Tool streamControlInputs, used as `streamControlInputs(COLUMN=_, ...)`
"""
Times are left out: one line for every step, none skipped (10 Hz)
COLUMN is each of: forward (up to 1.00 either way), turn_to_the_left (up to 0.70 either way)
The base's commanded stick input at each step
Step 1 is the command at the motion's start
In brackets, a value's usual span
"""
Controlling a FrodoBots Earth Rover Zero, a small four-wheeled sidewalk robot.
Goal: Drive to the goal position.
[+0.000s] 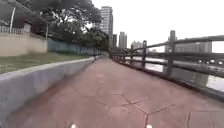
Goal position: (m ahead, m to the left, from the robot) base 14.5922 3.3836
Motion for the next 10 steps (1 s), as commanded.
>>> streamControlInputs(forward=0.69, turn_to_the_left=0.00)
streamControlInputs(forward=1.00, turn_to_the_left=0.00)
streamControlInputs(forward=1.00, turn_to_the_left=0.00)
streamControlInputs(forward=1.00, turn_to_the_left=0.00)
streamControlInputs(forward=1.00, turn_to_the_left=0.00)
streamControlInputs(forward=1.00, turn_to_the_left=-0.39)
streamControlInputs(forward=1.00, turn_to_the_left=-0.40)
streamControlInputs(forward=1.00, turn_to_the_left=-0.40)
streamControlInputs(forward=1.00, turn_to_the_left=-0.11)
streamControlInputs(forward=1.00, turn_to_the_left=0.00)
